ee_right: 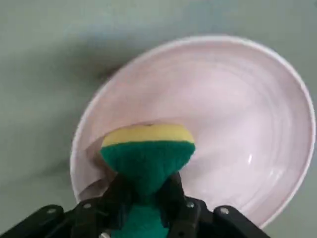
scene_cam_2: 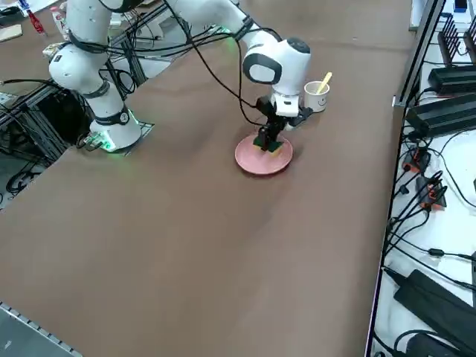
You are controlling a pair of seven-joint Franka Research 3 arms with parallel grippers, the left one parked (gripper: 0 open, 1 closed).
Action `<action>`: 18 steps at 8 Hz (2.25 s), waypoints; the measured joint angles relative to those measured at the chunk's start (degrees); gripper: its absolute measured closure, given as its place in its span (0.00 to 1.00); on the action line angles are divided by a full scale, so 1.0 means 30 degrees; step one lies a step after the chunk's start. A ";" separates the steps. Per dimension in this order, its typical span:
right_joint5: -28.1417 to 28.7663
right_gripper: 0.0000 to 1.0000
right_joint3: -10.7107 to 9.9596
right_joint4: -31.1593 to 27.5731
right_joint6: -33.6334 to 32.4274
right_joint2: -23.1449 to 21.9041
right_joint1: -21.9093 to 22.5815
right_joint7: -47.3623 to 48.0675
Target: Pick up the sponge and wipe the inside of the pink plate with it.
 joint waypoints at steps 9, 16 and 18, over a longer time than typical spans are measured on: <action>-0.2600 0.68 -0.1116 -0.1112 -0.1372 0.0049 -0.0180 -0.0013; -0.2132 0.68 -0.1166 0.0984 -0.0862 0.0856 -0.0183 -0.0005; -0.1024 0.69 -0.1116 0.1513 -0.0750 0.1042 -0.0128 -0.0005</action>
